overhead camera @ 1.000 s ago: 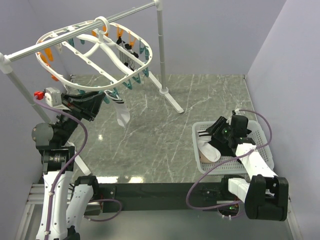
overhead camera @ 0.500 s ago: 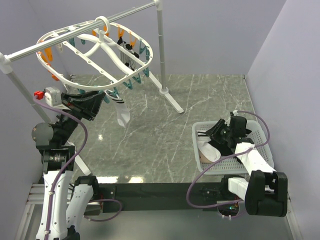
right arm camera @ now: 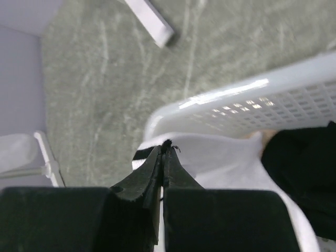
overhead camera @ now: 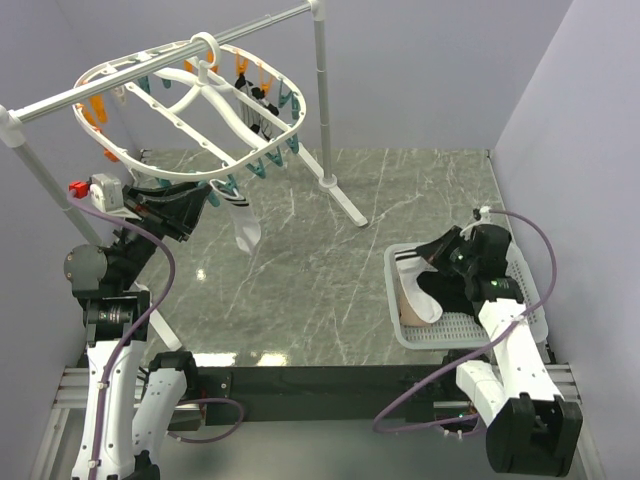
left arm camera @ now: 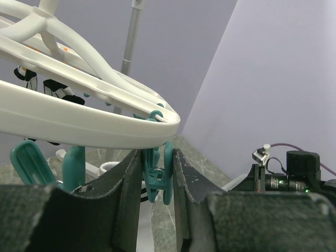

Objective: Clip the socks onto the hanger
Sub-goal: Pick up the sock from the bin.

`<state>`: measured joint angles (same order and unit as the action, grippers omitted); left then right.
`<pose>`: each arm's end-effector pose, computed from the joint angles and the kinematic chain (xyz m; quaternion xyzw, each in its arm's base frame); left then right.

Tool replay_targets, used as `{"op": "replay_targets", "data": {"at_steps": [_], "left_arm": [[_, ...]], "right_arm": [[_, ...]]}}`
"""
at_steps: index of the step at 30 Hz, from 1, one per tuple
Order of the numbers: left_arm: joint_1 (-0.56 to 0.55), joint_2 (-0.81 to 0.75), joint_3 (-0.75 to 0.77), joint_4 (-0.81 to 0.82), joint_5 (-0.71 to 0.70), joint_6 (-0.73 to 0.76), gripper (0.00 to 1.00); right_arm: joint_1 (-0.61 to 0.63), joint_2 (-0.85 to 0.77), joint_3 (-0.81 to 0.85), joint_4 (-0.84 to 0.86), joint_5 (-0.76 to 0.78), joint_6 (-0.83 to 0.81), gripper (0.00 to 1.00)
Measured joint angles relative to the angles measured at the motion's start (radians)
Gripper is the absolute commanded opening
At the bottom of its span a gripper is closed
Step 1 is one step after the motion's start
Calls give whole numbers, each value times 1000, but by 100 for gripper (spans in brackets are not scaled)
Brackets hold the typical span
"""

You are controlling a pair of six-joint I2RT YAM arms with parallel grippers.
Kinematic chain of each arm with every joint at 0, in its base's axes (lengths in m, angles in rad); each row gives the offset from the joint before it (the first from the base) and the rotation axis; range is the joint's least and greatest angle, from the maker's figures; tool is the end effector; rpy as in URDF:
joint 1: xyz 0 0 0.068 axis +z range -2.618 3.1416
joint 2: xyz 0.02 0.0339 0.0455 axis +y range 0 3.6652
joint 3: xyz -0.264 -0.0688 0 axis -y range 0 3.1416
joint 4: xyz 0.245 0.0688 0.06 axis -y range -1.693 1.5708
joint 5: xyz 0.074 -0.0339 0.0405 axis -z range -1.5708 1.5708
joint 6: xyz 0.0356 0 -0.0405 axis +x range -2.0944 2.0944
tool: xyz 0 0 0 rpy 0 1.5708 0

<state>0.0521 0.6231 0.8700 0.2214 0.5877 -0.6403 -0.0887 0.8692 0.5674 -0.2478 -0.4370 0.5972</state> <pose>0.1219 -0.0134 0.4324 0.0620 0.5553 -0.3815 0.7364 0.1926 -0.0020 0.2441 0.1866 0.8377 0.3030 0.4142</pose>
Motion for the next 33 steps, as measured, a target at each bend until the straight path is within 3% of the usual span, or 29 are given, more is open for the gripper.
{"op": "replay_targets", "data": {"at_steps": [12,16,24,33], "left_arm": [[0,18,0,28,29,-21,29],[0,28,0,29,37,-30,30],[0,42,0,29,37,-30,30],[0,46,0,30,39,-34,30]], "right_arm": [[2,20,195,-72,-68,115,0],[4,85,295,-155,13,94,0],[5,175,282,-296,117,88,0],[6,-77,329,-610,451,113,0]]}}
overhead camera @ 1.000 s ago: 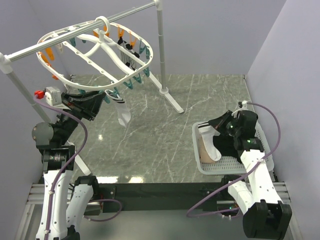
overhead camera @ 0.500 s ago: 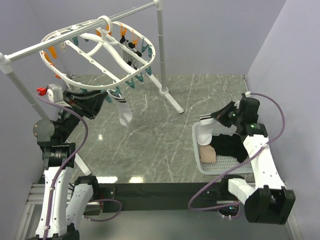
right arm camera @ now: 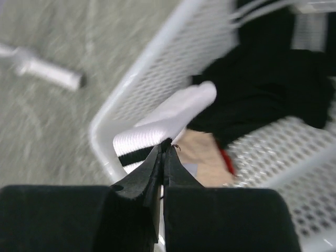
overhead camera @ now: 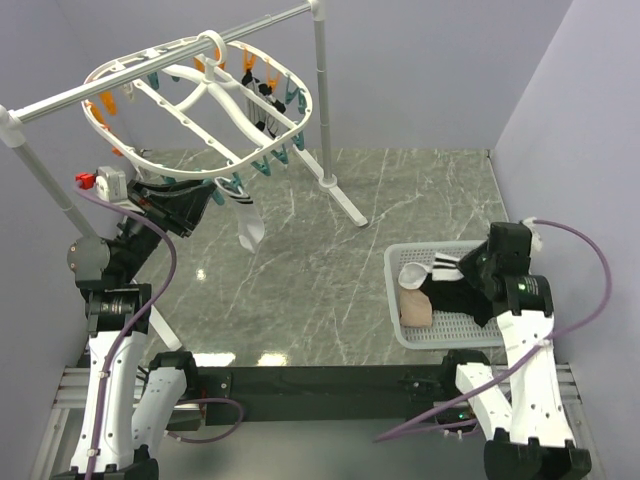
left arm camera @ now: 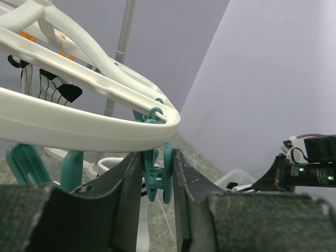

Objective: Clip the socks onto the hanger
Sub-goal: Pick up the sock from the bin.

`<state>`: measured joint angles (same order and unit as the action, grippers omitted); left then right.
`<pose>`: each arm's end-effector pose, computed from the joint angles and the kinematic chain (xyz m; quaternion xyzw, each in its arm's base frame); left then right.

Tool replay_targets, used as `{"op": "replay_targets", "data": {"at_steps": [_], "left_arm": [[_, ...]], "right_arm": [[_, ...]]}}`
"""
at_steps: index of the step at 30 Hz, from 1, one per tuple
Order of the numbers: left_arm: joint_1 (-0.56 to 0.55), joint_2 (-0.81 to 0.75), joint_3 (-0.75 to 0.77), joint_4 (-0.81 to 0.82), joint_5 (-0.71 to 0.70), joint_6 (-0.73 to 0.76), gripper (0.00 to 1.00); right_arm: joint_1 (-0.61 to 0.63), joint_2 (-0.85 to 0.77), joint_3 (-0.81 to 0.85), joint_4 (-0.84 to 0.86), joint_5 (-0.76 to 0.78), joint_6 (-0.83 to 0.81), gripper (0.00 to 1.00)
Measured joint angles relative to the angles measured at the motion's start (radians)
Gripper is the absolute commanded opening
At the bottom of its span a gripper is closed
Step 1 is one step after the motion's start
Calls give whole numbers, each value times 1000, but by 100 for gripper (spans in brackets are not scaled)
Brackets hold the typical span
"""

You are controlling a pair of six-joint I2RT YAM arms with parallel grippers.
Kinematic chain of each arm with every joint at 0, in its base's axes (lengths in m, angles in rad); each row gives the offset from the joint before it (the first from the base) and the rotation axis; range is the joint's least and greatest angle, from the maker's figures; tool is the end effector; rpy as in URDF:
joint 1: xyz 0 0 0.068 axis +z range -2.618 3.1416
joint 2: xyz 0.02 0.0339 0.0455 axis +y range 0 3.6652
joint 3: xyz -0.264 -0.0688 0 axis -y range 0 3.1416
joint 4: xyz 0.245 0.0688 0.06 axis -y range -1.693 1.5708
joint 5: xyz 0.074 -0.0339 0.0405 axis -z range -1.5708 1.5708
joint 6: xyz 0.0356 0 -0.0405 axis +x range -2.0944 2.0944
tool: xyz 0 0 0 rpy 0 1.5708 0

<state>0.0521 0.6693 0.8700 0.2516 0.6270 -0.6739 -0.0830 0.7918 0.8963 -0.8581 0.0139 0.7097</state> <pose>0.1345 -0.0139 0.4299 0.0652 0.5646 -0.4024 0.7176 0.1513 -0.0131 0.3116 0.3568 0.8455 0.1164 0.3799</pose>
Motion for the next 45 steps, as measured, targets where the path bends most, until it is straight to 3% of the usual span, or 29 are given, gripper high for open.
{"op": "replay_targets", "data": {"at_steps": [7,11,17,21,27,32,34,36,38,39,42,45], "left_arm": [[0,-5,0,8,1,0,30],[0,-6,0,13,1,0,30],[0,-6,0,15,1,0,30],[1,-6,0,16,1,-1,30],[1,-6,0,19,3,-1,30],[1,-7,0,21,3,-1,30],[1,-8,0,21,3,-1,30],[1,-11,-2,21,3,-1,29],[1,-13,-2,21,3,-1,29],[1,-13,-2,21,3,-1,29],[1,-13,-2,21,3,-1,29],[1,-13,-2,21,3,-1,29]], "right_arm": [[-3,-38,145,-165,344,44,0],[-5,-6,275,-118,490,17,0],[-7,-13,285,-1,614,-28,0],[-7,-31,166,63,576,14,0],[-7,-52,-165,110,367,207,0],[-7,-73,-330,157,211,343,0],[-7,-64,-364,201,138,366,7],[-7,-41,-385,248,68,373,27],[-6,5,-394,293,1,362,41],[-6,32,-393,307,-27,345,55],[-7,100,-368,307,-79,261,78],[-7,142,-286,257,-102,132,82]]}}
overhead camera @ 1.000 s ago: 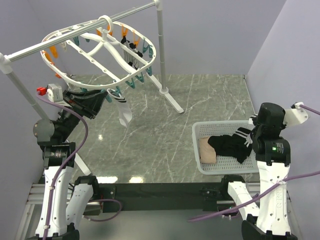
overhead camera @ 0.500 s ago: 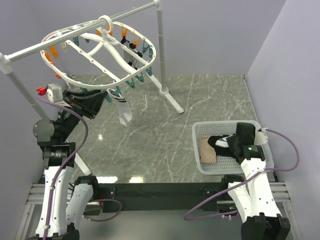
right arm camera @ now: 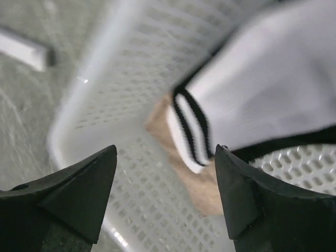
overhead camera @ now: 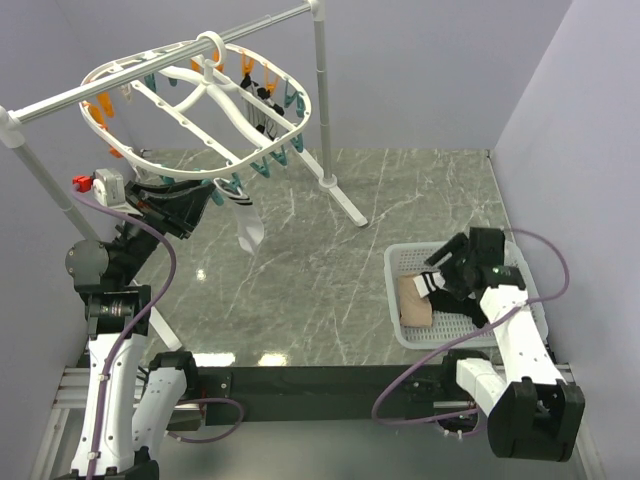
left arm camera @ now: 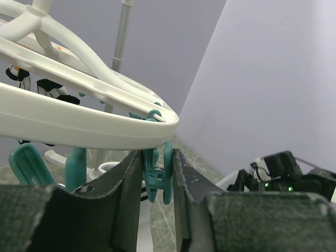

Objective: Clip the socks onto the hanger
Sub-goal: Pick up the sock from the bin.

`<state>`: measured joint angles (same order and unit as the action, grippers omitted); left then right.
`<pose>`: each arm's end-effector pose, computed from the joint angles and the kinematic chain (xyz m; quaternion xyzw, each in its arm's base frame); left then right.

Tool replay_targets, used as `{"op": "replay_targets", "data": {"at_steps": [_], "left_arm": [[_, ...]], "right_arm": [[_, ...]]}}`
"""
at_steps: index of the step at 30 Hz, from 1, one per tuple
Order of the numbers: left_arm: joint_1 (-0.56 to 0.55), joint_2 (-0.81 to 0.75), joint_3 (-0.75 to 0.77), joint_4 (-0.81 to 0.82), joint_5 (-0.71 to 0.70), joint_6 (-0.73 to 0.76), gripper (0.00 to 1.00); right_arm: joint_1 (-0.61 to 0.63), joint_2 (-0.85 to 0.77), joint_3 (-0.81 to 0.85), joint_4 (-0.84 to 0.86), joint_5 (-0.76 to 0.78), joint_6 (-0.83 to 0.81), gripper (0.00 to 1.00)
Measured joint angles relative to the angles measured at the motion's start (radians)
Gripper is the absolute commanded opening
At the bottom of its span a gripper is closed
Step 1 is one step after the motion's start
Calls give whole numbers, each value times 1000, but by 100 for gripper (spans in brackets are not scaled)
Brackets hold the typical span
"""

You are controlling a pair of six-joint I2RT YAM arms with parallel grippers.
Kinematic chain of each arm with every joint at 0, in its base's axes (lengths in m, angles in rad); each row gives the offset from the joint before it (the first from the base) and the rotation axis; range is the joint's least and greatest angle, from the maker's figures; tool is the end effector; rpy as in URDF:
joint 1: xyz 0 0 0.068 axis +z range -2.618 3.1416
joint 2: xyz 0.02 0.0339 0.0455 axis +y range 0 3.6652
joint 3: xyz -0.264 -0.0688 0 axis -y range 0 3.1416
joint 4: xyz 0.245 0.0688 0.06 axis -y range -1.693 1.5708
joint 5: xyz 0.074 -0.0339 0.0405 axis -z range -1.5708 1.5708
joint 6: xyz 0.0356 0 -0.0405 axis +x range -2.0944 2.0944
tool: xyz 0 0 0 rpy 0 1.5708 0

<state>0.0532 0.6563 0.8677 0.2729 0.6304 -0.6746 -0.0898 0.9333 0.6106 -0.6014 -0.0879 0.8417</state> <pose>0.1297 -0.0141 0.4325 0.0731 0.5537 -0.4014 0.7259 0.1798 -0.0130 0.2175 0.4129 0.8526 0.1553 0.2800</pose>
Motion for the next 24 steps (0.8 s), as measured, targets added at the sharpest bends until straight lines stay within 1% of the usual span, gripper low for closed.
{"op": "replay_targets", "data": {"at_steps": [3,6,7,11,13,15,17,19,21,24], "left_arm": [[0,0,0,0,0,0,29],[0,0,0,0,0,0,29],[0,0,0,0,0,0,29],[0,0,0,1,1,-1,29],[0,2,0,2,1,-1,29],[0,3,0,4,1,-2,29],[0,3,0,6,1,-3,29],[0,3,0,7,1,-3,30],[0,3,0,7,1,-2,29],[0,3,-3,7,0,-2,30]], "right_arm": [[0,19,150,-42,-2,-179,83],[0,5,227,-42,-30,-320,88],[0,-7,237,-36,-53,-371,91],[8,-62,227,-16,-194,-529,93],[23,-77,217,12,-237,-591,93],[58,-88,212,40,-241,-670,94],[112,-97,204,72,-222,-782,94],[179,-109,189,90,-211,-963,94],[235,-131,151,88,-208,-1193,95],[254,-165,90,42,-181,-1444,96]]}}
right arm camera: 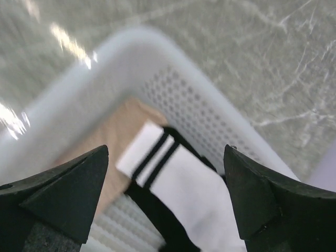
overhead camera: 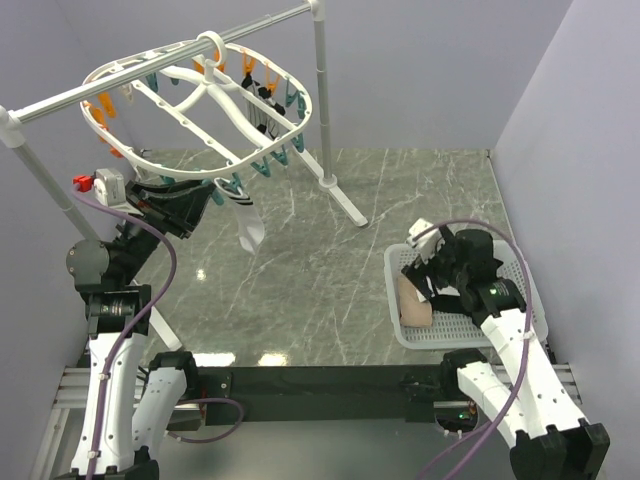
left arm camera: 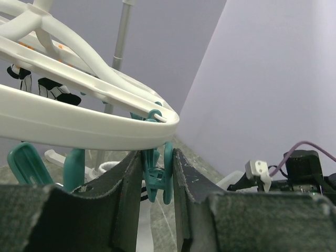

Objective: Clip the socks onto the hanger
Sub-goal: Pick up the sock from the bin.

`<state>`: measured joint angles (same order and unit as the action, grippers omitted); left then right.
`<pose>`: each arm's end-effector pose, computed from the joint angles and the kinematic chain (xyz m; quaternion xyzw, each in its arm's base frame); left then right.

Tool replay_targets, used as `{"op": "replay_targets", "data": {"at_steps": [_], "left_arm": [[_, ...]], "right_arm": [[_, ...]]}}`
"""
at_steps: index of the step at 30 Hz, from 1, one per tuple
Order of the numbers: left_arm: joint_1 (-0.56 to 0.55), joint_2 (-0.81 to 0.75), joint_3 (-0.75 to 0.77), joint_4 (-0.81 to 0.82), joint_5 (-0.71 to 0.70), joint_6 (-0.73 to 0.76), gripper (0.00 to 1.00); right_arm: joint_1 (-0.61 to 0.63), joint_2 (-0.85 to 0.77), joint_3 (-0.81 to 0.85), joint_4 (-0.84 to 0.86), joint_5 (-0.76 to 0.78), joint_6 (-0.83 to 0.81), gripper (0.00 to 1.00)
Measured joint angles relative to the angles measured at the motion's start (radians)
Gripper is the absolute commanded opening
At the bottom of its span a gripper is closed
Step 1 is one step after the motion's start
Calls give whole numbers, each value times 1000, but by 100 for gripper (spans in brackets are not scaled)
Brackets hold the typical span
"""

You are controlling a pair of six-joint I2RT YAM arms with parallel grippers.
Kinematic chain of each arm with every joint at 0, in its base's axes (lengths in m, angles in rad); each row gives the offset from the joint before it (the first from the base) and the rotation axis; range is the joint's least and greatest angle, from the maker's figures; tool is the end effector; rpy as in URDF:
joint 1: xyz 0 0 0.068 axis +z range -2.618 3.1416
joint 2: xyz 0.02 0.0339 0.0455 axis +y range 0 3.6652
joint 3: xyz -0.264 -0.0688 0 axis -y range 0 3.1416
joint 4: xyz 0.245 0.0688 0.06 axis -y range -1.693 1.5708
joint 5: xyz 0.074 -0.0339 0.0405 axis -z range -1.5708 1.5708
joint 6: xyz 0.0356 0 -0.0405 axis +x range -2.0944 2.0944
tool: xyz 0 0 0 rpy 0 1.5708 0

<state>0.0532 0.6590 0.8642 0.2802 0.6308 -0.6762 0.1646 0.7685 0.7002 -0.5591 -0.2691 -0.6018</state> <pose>0.1307 -0.0141 0.4318 0.0730 0.5534 -0.4020 0.7258 0.1626 0.0366 0.2765 -0.3866 0.7959 0.0190 0.4655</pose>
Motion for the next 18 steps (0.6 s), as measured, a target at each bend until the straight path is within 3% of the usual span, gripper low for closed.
{"op": "replay_targets", "data": {"at_steps": [9,18], "left_arm": [[0,-1,-16,3,0,-2,30],[0,-1,-17,7,0,-2,29]], "right_arm": [[0,-135,-49,-227,55,-369,98],[0,-202,-257,-200,108,-526,100]]}}
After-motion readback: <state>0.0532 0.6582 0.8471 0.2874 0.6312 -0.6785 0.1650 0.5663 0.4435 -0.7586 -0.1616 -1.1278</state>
